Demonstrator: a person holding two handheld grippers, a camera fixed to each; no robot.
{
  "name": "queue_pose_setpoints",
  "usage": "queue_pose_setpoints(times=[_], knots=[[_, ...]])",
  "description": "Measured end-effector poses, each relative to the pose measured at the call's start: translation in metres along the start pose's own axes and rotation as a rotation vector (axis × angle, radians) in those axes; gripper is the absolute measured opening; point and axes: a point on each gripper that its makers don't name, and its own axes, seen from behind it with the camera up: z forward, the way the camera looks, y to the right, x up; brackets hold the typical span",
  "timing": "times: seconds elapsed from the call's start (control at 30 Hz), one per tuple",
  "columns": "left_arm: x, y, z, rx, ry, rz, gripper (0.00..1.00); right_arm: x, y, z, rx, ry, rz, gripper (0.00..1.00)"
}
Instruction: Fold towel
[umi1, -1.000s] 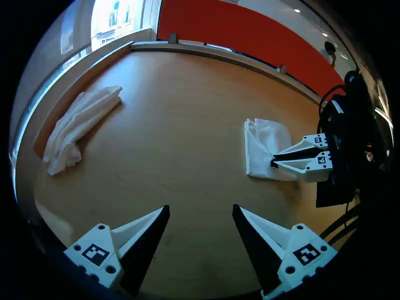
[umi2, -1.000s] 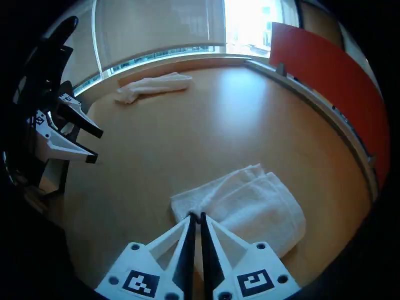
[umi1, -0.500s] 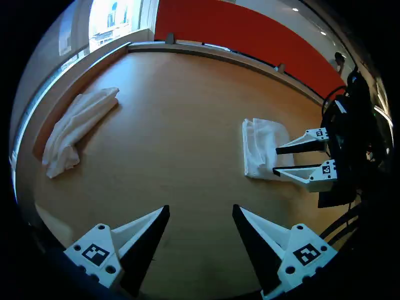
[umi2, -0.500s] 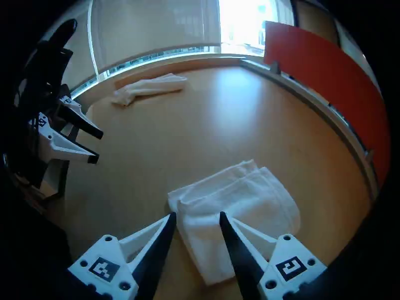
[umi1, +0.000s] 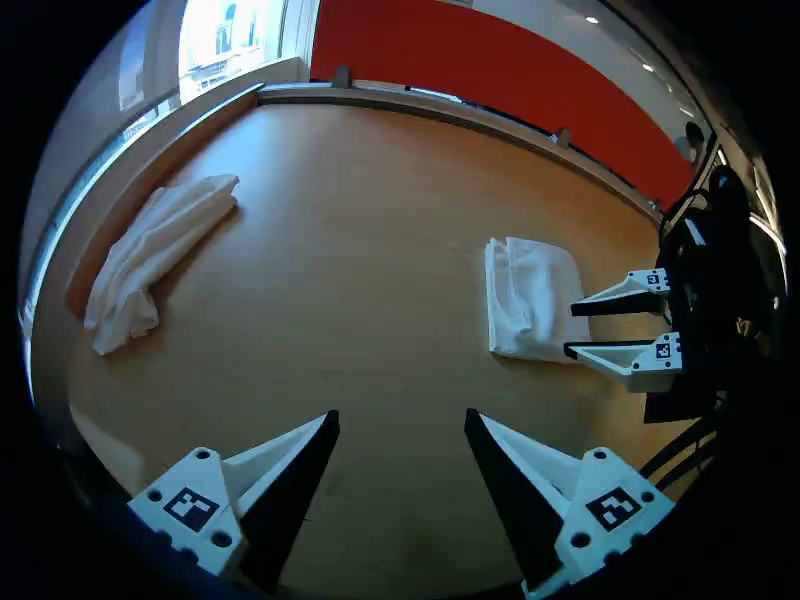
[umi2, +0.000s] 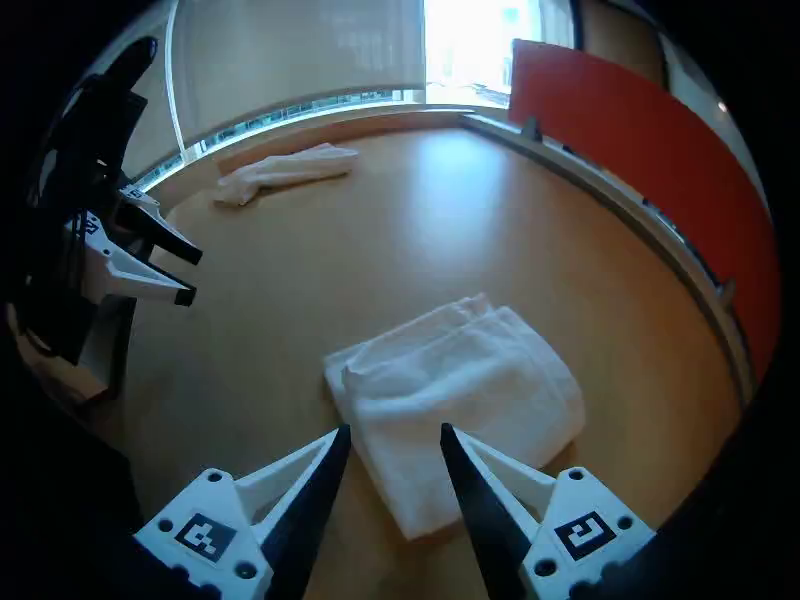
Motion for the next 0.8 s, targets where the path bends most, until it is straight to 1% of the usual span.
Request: queue_pose_setpoints(times=[0.47, 0.8], knots=[[0.001, 0.005, 0.001, -0.003, -0.002, 0.008, 0.93, -0.034, 0.010, -0.020, -0.058, -0.021, 0.050, 0.69], [0.000, 0.008, 0.002, -0.003, -0.005, 0.013, 0.93, -0.052, 0.012, -0.019, -0.082, -0.041, 0.072, 0.69]])
